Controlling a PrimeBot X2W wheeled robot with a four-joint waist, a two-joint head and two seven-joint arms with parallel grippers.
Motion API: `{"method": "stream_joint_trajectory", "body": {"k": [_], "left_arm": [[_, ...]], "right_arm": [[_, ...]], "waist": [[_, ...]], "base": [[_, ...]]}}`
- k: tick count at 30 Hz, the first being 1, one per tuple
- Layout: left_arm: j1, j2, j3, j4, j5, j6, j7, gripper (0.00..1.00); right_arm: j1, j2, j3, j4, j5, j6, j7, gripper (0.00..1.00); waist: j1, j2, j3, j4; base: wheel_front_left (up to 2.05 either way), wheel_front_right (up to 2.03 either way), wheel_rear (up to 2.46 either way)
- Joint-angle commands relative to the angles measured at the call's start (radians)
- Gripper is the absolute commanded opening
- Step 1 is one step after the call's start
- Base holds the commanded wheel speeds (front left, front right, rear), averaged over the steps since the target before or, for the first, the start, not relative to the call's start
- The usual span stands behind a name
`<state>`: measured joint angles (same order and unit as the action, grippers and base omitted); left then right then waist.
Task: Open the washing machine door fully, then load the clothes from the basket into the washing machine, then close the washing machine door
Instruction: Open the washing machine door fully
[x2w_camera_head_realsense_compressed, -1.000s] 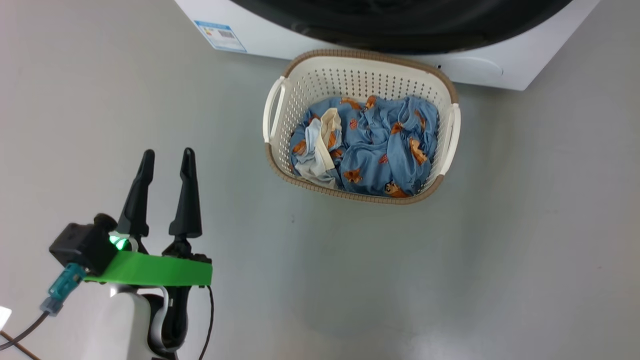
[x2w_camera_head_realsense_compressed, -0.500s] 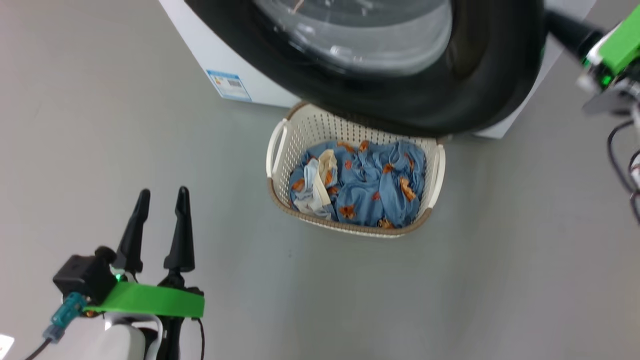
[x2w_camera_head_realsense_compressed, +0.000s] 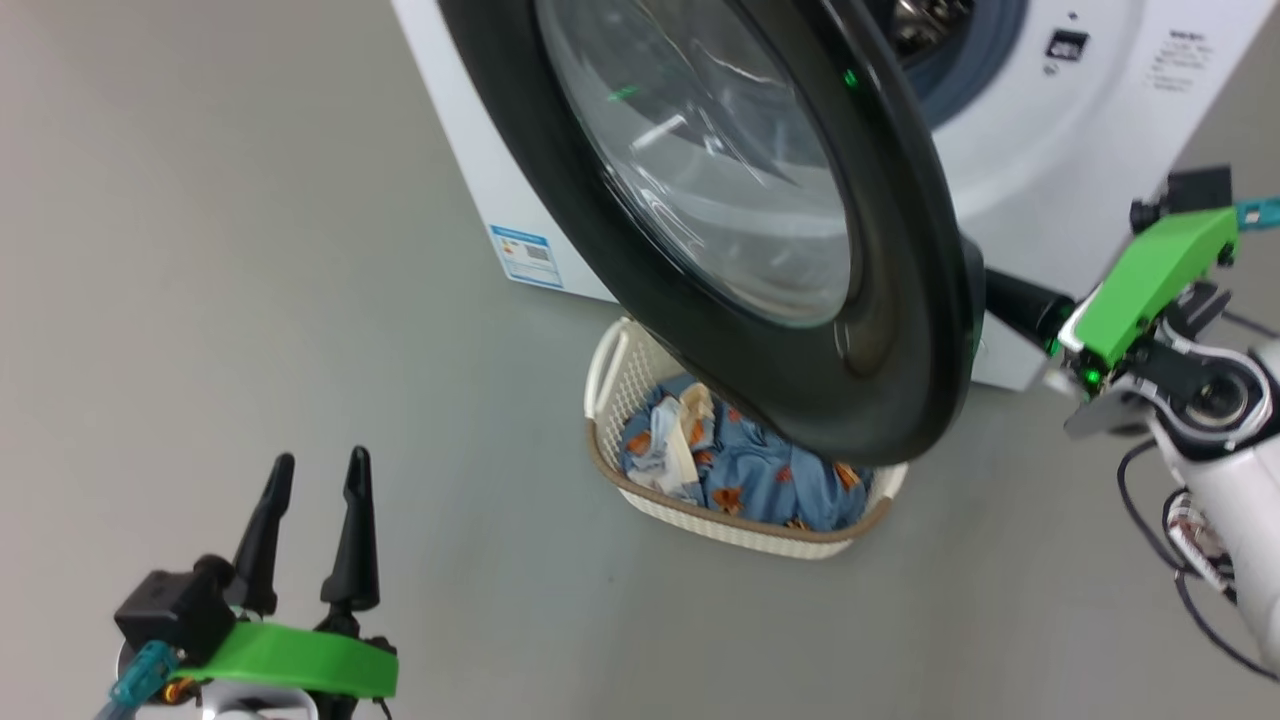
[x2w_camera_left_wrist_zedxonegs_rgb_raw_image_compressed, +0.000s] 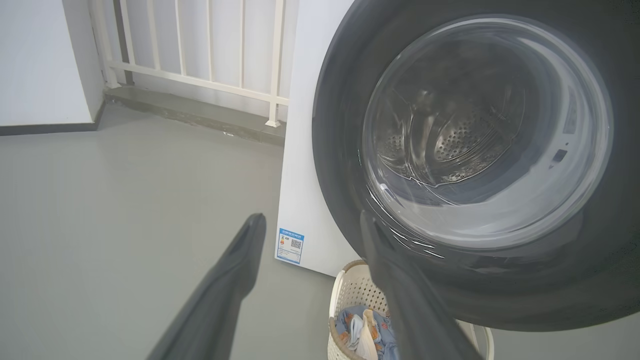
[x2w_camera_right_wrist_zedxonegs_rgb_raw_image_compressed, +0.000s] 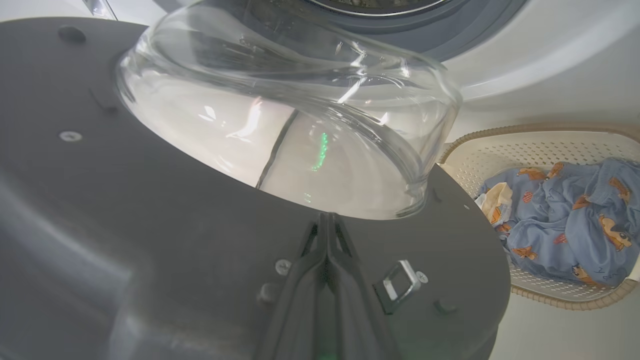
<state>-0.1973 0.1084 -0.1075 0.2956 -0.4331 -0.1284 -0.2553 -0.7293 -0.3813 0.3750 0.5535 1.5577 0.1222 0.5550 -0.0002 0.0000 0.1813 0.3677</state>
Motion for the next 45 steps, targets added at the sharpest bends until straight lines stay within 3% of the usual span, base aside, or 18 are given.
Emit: {"method": "stream_joint_trajectory", "body": {"k": [1, 13, 34, 45], "left_arm": [[0.005, 0.027, 0.037, -0.012, 0.012, -0.002, -0.006, 1.00], [0.040, 0.038, 0.030, 0.007, 0.031, -0.002, -0.006, 1.00], [0.089, 0.040, 0.081, -0.045, 0.027, 0.018, -0.006, 1.00], [0.083, 0.041, 0.062, -0.030, 0.031, 0.016, -0.006, 1.00]], "right_arm": [[0.027, 0.012, 0.004, -0.045, 0.016, 0.008, 0.010, 0.00], [0.198, 0.027, -0.023, -0.145, 0.089, 0.008, 0.045, 0.00], [0.177, 0.118, 0.011, -0.142, 0.096, 0.008, 0.166, 0.00], [0.197, 0.116, -0.023, -0.157, 0.077, 0.008, 0.146, 0.00]], "waist": [[0.0002, 0.0000, -0.053, 0.054], [0.0002, 0.0000, -0.140, 0.161], [0.0002, 0.0000, -0.140, 0.175], [0.0002, 0.0000, -0.155, 0.167]], "base": [[0.00, 0.00, 0.00], [0.00, 0.00, 0.00], [0.00, 0.00, 0.00], [0.00, 0.00, 0.00]]}}
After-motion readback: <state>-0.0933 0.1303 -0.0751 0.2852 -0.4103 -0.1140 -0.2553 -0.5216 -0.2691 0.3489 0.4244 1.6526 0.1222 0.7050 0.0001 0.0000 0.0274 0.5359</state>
